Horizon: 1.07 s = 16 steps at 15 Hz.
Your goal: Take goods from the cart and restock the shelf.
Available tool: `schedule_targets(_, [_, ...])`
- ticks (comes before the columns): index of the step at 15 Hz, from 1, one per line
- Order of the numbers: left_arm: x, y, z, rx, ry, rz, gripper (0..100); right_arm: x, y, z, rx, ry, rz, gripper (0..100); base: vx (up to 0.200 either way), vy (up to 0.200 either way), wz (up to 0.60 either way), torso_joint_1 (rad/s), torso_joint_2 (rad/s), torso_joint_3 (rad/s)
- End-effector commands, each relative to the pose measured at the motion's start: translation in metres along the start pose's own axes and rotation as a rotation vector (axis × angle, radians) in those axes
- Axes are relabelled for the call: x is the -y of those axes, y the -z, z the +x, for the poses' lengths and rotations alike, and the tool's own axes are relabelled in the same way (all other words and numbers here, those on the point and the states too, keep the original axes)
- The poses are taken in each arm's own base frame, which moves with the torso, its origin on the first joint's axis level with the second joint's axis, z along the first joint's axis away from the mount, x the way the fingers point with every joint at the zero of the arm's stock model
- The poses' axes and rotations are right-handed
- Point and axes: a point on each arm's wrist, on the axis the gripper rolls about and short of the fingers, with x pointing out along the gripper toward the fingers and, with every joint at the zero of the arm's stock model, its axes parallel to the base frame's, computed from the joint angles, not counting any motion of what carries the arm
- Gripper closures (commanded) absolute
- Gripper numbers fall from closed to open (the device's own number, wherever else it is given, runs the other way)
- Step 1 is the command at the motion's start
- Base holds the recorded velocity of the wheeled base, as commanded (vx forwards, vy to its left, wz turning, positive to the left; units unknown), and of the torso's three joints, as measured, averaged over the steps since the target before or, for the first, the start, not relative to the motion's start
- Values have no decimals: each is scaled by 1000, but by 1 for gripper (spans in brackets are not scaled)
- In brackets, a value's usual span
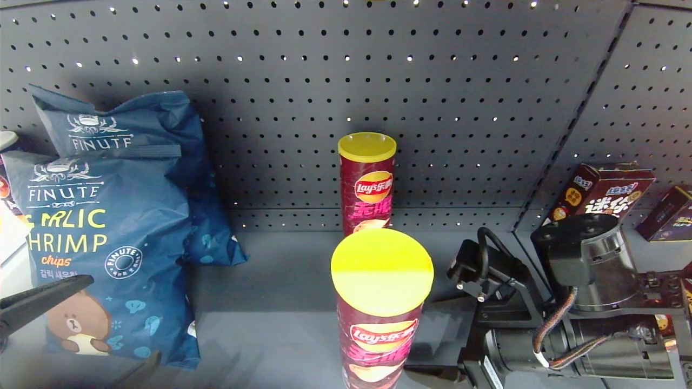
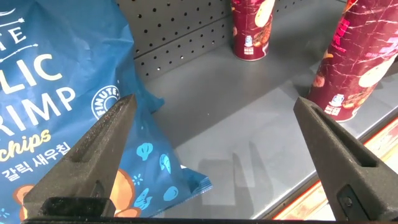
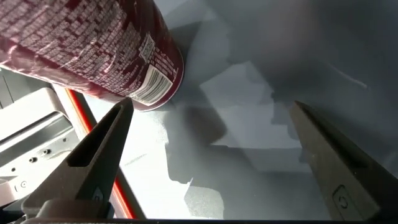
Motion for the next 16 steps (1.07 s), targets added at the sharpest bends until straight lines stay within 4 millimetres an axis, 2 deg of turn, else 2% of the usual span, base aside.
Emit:
schedule_targets(1, [0, 0, 0, 1, -1, 0, 0, 0, 1, 1, -6, -2, 2, 0, 0, 0, 0, 0, 0, 0])
schedule_targets(4, [0, 0, 0, 1, -1, 0, 0, 0, -2, -6, 22, 8, 0, 0, 0, 0, 0, 0, 0, 0])
schedule_targets(6, [0, 3, -1, -5, 0, 0, 0, -1, -8, -20, 75, 26, 0, 0, 0, 0, 0, 0, 0, 0])
schedule_targets(9, [1, 3, -2, -5, 0, 2, 0, 6, -15, -58, 185, 132, 47, 0, 0, 0, 0, 0, 0, 0])
schedule_targets(12, [1, 4, -1, -7, -1, 4, 0, 24, -15, -97, 284, 272, 86, 0, 0, 0, 0, 0, 0, 0])
schedule_targets(16, [1, 4, -3, -4, -3, 7, 0, 27, -15, -144, 412, 407, 95, 0, 0, 0, 0, 0, 0, 0])
